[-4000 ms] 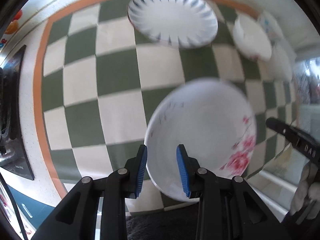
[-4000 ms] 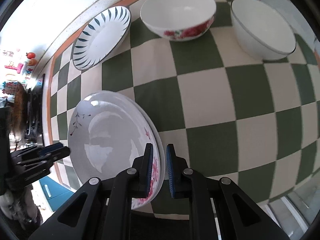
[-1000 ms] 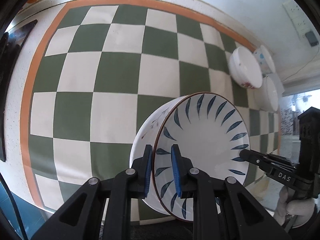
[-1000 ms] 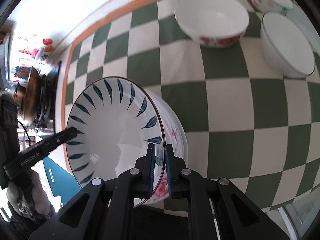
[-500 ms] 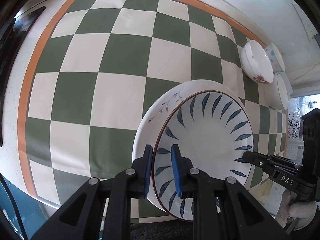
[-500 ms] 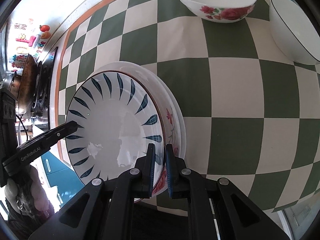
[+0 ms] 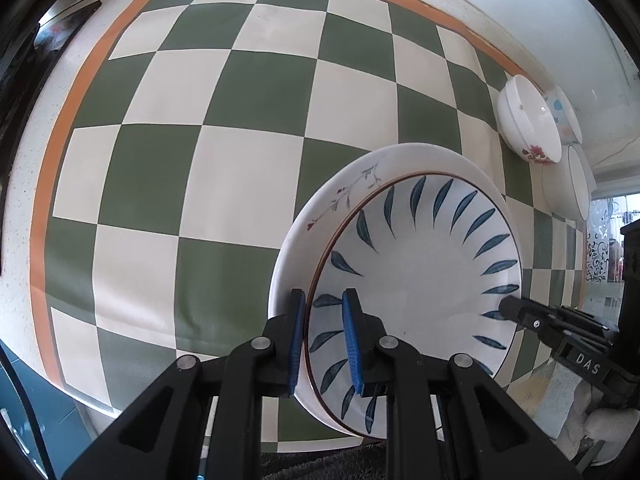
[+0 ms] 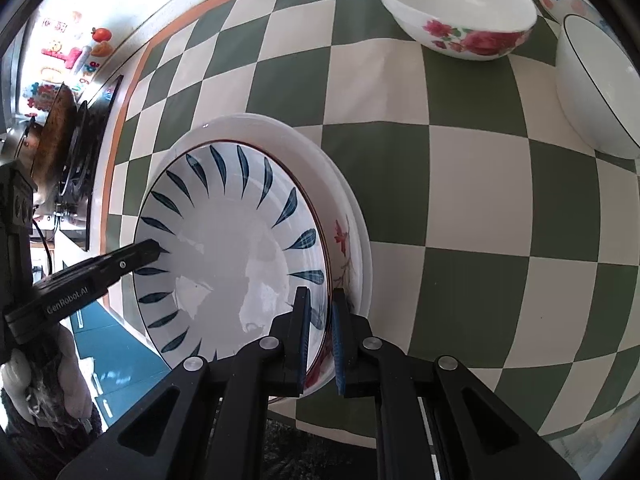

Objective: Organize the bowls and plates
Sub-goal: 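Grip and lift the three-plate stack with both grippers, then lower the plate stack onto the cloth and open both grippers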

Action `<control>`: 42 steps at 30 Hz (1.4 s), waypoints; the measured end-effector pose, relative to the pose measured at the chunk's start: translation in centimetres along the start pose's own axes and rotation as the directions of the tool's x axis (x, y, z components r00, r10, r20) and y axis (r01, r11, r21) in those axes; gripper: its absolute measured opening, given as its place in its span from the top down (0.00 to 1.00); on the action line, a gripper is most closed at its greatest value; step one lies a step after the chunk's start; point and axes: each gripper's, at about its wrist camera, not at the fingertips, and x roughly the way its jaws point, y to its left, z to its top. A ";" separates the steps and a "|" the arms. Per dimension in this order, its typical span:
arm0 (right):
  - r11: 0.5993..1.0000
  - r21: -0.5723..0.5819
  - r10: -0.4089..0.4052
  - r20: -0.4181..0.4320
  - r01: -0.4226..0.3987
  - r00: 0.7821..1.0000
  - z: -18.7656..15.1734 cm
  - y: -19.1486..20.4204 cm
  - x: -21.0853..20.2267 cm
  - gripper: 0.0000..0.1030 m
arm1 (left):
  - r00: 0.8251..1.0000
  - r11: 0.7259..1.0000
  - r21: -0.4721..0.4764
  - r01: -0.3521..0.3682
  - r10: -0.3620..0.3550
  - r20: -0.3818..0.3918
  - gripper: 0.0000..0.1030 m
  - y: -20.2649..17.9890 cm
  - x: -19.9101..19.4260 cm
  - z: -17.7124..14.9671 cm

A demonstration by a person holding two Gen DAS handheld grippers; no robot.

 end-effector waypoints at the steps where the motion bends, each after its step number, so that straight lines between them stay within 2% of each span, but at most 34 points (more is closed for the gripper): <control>1: 1.000 0.005 0.003 0.008 -0.003 1.000 -0.1 -0.1 -0.1 0.89 | 1.000 1.000 0.002 -0.001 0.001 0.000 0.84 -0.1 0.0 0.0; 8: 0.997 0.075 0.014 0.060 -0.019 0.998 -0.3 -0.6 -0.3 0.89 | 1.000 0.999 -0.035 -0.011 0.011 -0.005 0.84 0.0 0.1 -0.5; 20: 0.989 0.143 0.016 0.059 -0.024 0.998 -0.8 -1.1 -1.2 0.88 | 1.000 0.999 -0.050 -0.002 0.002 -0.004 0.83 0.2 -0.1 -1.9; 28: 0.993 0.119 -0.033 0.104 0.021 0.994 -2.2 0.6 -2.8 0.88 | 0.997 0.998 0.000 -0.055 0.055 0.046 0.83 -0.9 -1.8 -2.6; 32: 0.995 0.080 -0.077 0.119 0.068 0.990 -3.6 2.4 -3.5 0.88 | 0.992 0.995 0.045 -0.093 0.088 0.093 0.83 -1.6 -3.8 -3.8; 34: 0.994 0.063 -0.097 0.143 0.089 0.985 -4.7 3.5 -4.3 0.87 | 0.988 0.993 0.056 -0.101 0.094 0.124 0.80 -1.8 -5.2 -4.5; 35: 0.993 0.057 -0.106 0.151 0.099 0.983 -5.2 3.9 -4.6 0.85 | 0.985 0.993 0.056 -0.105 0.096 0.146 0.74 -1.9 -6.2 -5.0; 37: 0.992 0.044 -0.125 0.183 0.118 0.975 -6.5 5.1 -5.9 0.64 | 0.980 0.993 0.061 -0.098 0.085 0.179 0.66 -1.8 -7.9 -5.6; 38: 0.992 0.040 -0.128 0.197 0.123 0.972 -6.8 5.5 -6.4 0.56 | 0.977 0.993 0.060 -0.099 0.085 0.193 0.55 -1.9 -8.7 -5.9; 39: 0.991 0.030 -0.132 0.217 0.129 0.967 -7.5 6.1 -7.3 0.40 | 0.972 0.993 0.062 -0.102 0.087 0.219 0.37 -1.8 -10.1 -6.3; 40: 0.990 0.026 -0.139 0.233 0.137 0.963 -8.0 6.5 -8.1 0.24 | 0.967 0.992 0.069 -0.105 0.086 0.239 0.26 -1.9 -10.9 -6.5; 41: 0.989 0.027 -0.149 0.246 0.147 0.958 -8.4 6.9 -8.8 0.19 | 0.961 0.991 0.074 -0.112 0.089 0.262 0.13 -2.0 -11.8 -6.9; 42: 0.988 0.026 -0.156 0.267 0.155 0.951 -9.0 7.3 -9.7 0.16 | 0.949 0.989 0.078 -0.128 0.099 0.299 0.12 -2.1 -13.3 -7.4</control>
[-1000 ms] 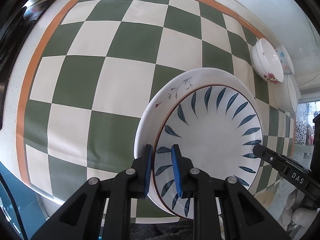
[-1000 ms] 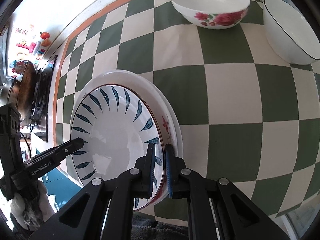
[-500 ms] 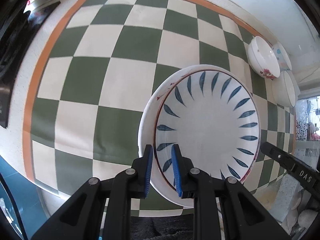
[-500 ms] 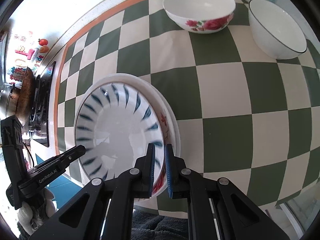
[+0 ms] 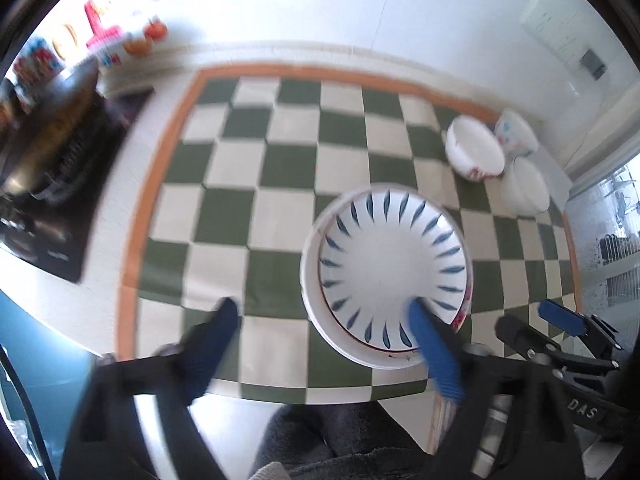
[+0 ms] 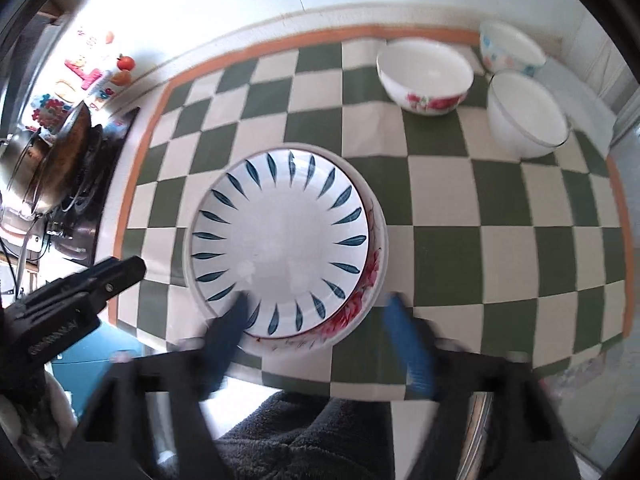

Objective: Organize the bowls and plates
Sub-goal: 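Lower the plate stack onto the cloth and open both grippers, then move both grippers toward the white bowls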

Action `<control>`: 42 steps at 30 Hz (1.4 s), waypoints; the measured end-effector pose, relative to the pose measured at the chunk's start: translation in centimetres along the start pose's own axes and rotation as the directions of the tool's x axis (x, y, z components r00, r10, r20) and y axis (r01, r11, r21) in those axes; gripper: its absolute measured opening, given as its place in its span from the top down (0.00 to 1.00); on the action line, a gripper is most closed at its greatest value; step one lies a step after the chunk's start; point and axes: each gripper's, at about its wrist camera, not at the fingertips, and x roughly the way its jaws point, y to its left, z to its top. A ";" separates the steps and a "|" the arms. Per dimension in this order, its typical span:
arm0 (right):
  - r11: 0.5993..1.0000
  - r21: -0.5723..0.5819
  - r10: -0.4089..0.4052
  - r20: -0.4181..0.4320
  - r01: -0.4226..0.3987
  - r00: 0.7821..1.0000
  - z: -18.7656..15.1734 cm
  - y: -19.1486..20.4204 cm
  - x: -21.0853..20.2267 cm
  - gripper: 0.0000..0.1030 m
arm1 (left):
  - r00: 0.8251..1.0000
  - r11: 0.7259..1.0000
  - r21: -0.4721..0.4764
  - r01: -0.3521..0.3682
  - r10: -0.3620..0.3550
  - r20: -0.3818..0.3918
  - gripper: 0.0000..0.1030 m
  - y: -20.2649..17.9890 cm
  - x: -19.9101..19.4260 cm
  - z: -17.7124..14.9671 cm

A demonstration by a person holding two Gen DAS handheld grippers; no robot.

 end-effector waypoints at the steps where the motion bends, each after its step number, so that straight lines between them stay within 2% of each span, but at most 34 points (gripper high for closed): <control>1: 1.000 -0.003 -0.001 0.030 0.002 1.000 -0.4 0.3 -1.4 0.16 | 1.000 1.000 0.006 -0.002 0.002 0.020 0.12 0.0 -1.0 -0.1; 3: 1.000 -0.007 -0.013 0.069 0.013 0.998 -1.1 0.9 -3.6 0.13 | 0.998 1.000 0.007 0.007 -0.007 0.060 0.07 0.1 -3.2 -0.2; 8: 0.999 -0.025 -0.044 0.156 0.048 0.987 -2.5 2.6 -8.6 0.09 | 0.988 0.999 0.042 -0.010 0.003 0.152 0.06 0.0 -8.2 -1.2; 11: 0.997 -0.018 -0.065 0.217 0.071 0.974 -3.6 3.3 -11.8 0.08 | 0.988 0.999 0.045 0.024 -0.030 0.152 0.06 -0.1 -10.0 -2.2; 15: 0.996 -0.002 -0.090 0.284 0.094 0.955 -5.0 4.2 -15.6 0.07 | 0.987 0.997 0.074 0.021 -0.032 0.160 0.06 -0.7 -12.1 -3.7; 21: 0.994 0.001 -0.102 0.326 0.108 0.940 -6.9 5.4 -19.1 0.06 | 0.987 0.997 0.070 0.033 -0.043 0.157 0.06 -0.8 -13.2 -5.4; 28: 0.995 0.006 -0.092 0.336 0.096 0.937 -7.9 5.7 -20.2 0.05 | 0.991 0.996 0.064 0.055 -0.062 0.122 0.06 -0.7 -12.6 -6.0; 32: 1.000 0.016 -0.025 0.338 0.021 0.941 -8.0 4.7 -19.7 0.05 | 0.987 0.995 0.087 0.049 -0.061 0.148 0.06 -1.5 -12.2 -5.4; 36: 0.995 0.082 0.033 0.337 -0.064 0.941 -6.6 1.2 -18.9 0.05 | 0.980 0.993 0.108 0.042 -0.062 0.189 0.06 -3.2 -11.3 -3.3; 39: 0.985 0.150 0.026 0.336 -0.081 0.941 -5.3 -2.1 -18.1 0.05 | 0.978 0.993 0.108 0.054 -0.075 0.197 0.06 -4.9 -9.9 -0.8; 42: 0.976 0.193 0.027 0.331 -0.096 0.943 -3.0 -6.1 -16.7 0.07 | 0.985 0.990 0.073 0.119 -0.127 0.116 0.06 -6.3 -6.8 2.5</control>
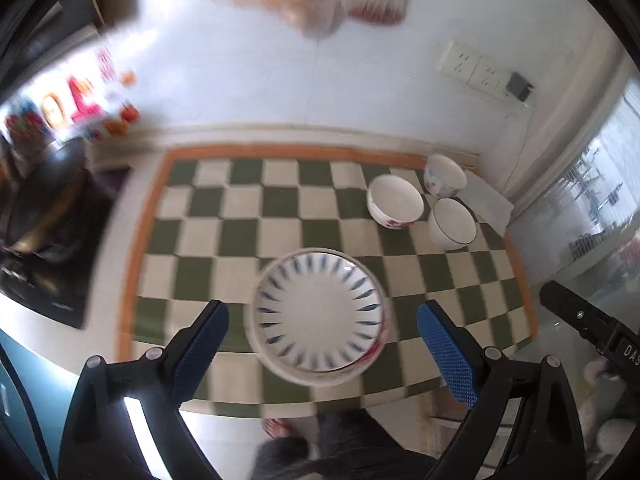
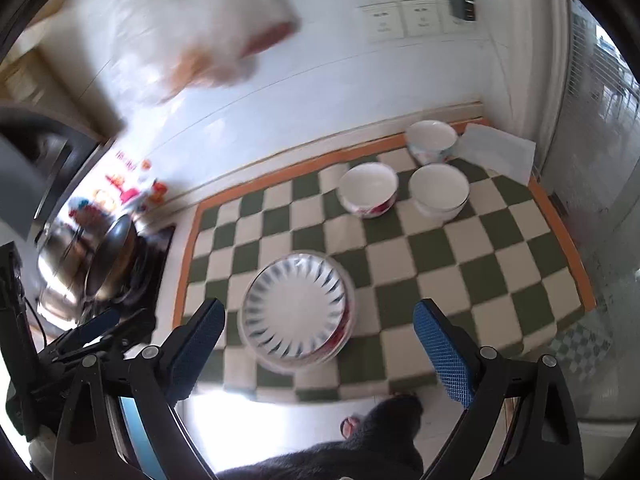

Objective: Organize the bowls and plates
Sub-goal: 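Move both grippers toward the white bowls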

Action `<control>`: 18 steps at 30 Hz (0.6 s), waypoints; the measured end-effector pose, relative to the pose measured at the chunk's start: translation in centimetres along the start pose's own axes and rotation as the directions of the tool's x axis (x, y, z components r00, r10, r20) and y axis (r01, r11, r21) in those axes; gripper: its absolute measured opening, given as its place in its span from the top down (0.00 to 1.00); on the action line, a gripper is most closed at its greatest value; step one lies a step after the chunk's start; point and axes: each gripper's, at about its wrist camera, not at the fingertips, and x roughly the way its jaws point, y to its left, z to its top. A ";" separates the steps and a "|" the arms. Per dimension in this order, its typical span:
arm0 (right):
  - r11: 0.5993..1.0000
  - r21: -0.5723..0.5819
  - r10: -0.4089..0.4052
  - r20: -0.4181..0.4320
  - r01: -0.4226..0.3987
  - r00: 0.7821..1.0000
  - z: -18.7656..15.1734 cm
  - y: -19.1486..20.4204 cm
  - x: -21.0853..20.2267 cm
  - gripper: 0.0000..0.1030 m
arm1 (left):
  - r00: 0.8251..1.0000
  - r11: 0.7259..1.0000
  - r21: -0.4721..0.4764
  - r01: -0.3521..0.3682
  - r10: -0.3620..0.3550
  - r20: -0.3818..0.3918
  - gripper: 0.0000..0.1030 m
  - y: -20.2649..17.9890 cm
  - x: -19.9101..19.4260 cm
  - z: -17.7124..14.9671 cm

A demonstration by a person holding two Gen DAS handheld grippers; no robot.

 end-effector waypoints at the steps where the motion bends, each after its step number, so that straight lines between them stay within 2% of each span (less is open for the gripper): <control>1: 1.000 0.028 0.013 0.004 -0.013 1.000 0.8 -1.3 0.6 0.09 | 0.999 0.999 -0.024 0.025 -0.026 -0.042 0.07 -0.2 1.7 1.1; 3: 0.994 0.093 0.048 0.011 -0.049 0.999 2.6 -3.9 2.0 0.11 | 0.996 0.999 -0.039 0.027 -0.030 -0.080 0.10 -1.0 4.5 2.9; 5: 0.987 0.135 0.096 -0.028 -0.092 0.995 5.2 -6.5 4.5 0.17 | 0.994 0.999 -0.037 0.008 -0.012 -0.104 0.17 -2.1 7.1 4.6; 7: 0.984 0.148 0.110 -0.067 -0.100 0.992 7.9 -8.6 7.3 0.25 | 0.990 0.998 -0.058 0.014 -0.022 -0.138 0.26 -2.9 9.7 6.1; 10: 0.982 0.150 0.133 -0.122 -0.114 0.984 12.0 -11.0 11.6 0.28 | 0.979 0.995 -0.104 0.013 -0.034 -0.201 0.37 -4.2 14.5 8.7; 11: 0.980 0.150 0.156 -0.159 -0.132 0.975 13.9 -11.9 14.0 0.28 | 0.976 0.994 -0.112 0.012 -0.036 -0.213 0.42 -4.6 15.8 9.4; 13: 0.978 0.152 0.173 -0.212 -0.142 0.962 16.3 -12.9 17.3 0.36 | 0.971 0.994 -0.113 -0.005 -0.023 -0.238 0.44 -5.7 18.8 11.0; 14: 0.981 0.136 0.170 -0.242 -0.140 0.955 17.5 -13.2 19.1 0.36 | 0.969 0.994 -0.112 -0.011 -0.017 -0.245 0.44 -6.2 20.3 11.8; 16: 0.988 0.079 0.151 -0.310 -0.132 0.939 20.1 -13.3 23.3 0.44 | 0.965 0.992 -0.120 -0.029 -0.004 -0.264 0.48 -6.7 22.6 12.8; 18: 0.991 0.021 0.128 -0.360 -0.129 0.924 21.7 -12.9 26.2 0.49 | 0.954 0.987 -0.155 -0.032 -0.016 -0.298 0.60 -6.7 25.2 13.7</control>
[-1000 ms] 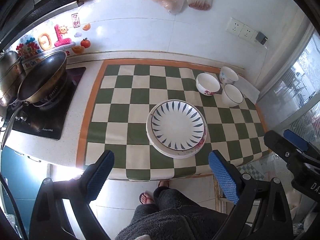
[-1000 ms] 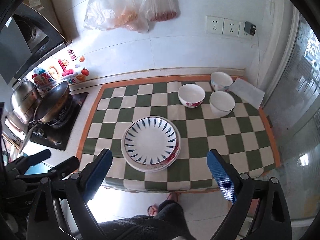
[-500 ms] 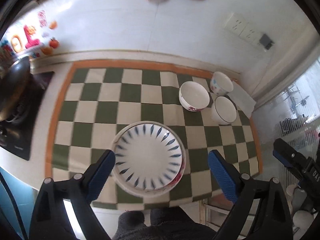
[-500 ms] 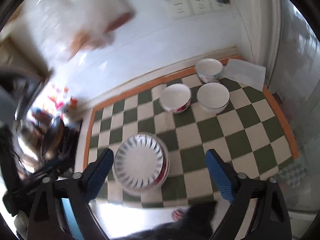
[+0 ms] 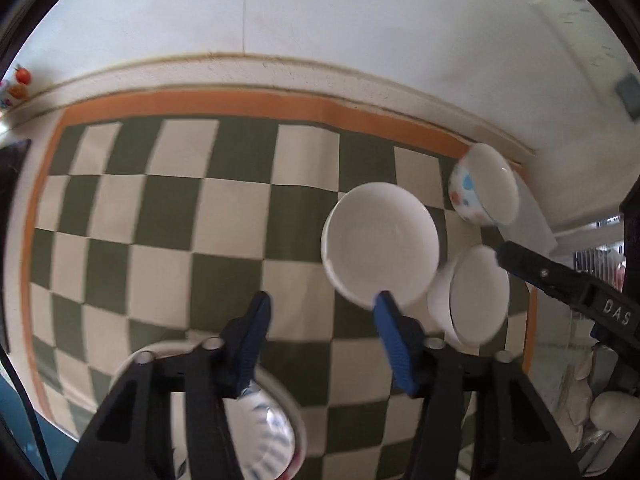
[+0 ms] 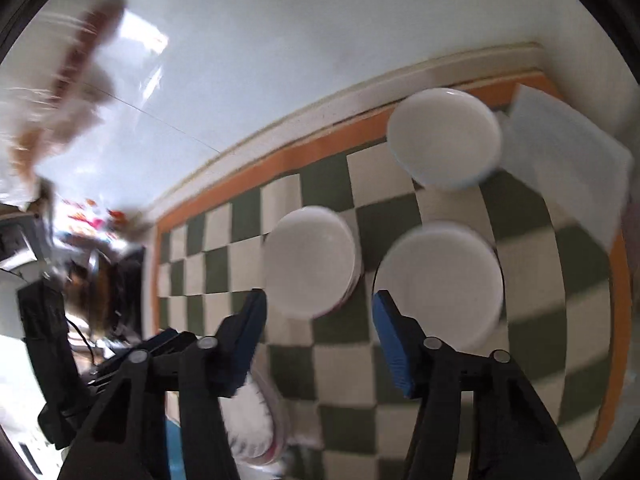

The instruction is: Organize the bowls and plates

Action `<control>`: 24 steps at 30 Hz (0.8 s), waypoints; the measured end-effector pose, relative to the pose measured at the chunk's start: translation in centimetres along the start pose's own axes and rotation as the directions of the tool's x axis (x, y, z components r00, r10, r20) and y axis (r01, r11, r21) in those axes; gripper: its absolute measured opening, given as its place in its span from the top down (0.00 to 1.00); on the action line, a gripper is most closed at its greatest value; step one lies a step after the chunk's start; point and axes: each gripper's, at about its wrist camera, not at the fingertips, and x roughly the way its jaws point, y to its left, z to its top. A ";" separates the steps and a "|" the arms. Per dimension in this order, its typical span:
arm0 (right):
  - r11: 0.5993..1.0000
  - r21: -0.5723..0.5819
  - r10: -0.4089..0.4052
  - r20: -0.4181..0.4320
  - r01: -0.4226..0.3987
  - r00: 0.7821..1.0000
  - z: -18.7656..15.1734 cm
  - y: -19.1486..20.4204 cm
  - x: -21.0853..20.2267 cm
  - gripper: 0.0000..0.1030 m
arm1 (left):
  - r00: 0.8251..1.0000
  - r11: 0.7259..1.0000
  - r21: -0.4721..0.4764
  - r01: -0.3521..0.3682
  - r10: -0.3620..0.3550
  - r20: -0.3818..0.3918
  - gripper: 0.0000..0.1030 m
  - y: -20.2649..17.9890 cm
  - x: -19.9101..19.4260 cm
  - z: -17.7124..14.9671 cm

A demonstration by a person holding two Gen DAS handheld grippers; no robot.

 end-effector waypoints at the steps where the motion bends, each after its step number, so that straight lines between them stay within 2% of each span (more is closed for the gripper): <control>1: 0.999 -0.028 -0.023 -0.030 0.022 0.999 1.5 0.1 1.4 0.50 | 1.000 1.000 -0.014 0.005 -0.005 -0.012 0.60 0.0 0.7 0.6; 6: 0.989 -0.132 -0.085 -0.153 0.064 0.985 5.3 0.5 6.8 0.52 | 0.996 0.999 -0.050 -0.014 0.010 -0.089 0.60 -0.2 5.2 2.6; 7: 0.988 -0.140 -0.084 -0.171 0.060 0.982 5.8 0.5 7.7 0.56 | 0.994 0.998 -0.055 -0.019 0.013 -0.105 0.60 -0.2 5.9 2.8; 9: 0.984 -0.165 -0.103 -0.209 0.069 0.972 6.4 0.6 9.4 0.60 | 0.991 0.997 -0.067 -0.022 0.013 -0.134 0.67 0.0 7.1 2.8; 10: 0.982 -0.172 -0.112 -0.222 0.074 0.969 6.4 0.6 10.2 0.64 | 0.989 0.997 -0.070 -0.020 0.010 -0.144 0.69 0.0 7.6 2.8; 12: 0.980 -0.186 -0.123 -0.262 0.075 0.957 6.5 0.5 12.0 0.70 | 0.987 0.997 -0.076 -0.014 0.002 -0.161 0.82 0.1 8.3 2.8; 13: 0.980 -0.186 -0.122 -0.277 0.071 0.953 6.6 0.3 12.8 0.77 | 0.986 0.996 -0.085 0.007 -0.021 -0.163 0.84 0.1 8.6 2.7; 14: 0.978 -0.193 -0.129 -0.286 0.075 0.950 6.5 0.4 13.3 0.81 | 0.987 0.996 -0.091 0.009 -0.023 -0.161 0.84 0.2 8.7 2.7; 15: 0.975 -0.203 -0.146 -0.296 0.087 0.944 6.4 0.3 14.0 0.89 | 0.987 0.995 -0.099 0.011 -0.026 -0.156 0.84 0.3 8.7 2.7; 17: 0.975 -0.203 -0.144 -0.297 0.085 0.944 6.1 0.3 14.5 0.89 | 0.989 0.994 -0.105 0.020 -0.035 -0.146 0.84 0.3 8.4 2.6; 21: 0.970 -0.223 -0.158 -0.283 0.095 0.946 5.8 0.9 14.4 0.90 | 0.993 0.998 -0.057 -0.014 0.007 -0.118 0.84 -0.5 7.0 2.5; 24: 0.972 -0.219 -0.145 -0.271 0.086 0.952 5.2 1.4 13.3 0.90 | 0.995 0.999 -0.053 -0.009 0.003 -0.102 0.84 -0.7 5.2 2.4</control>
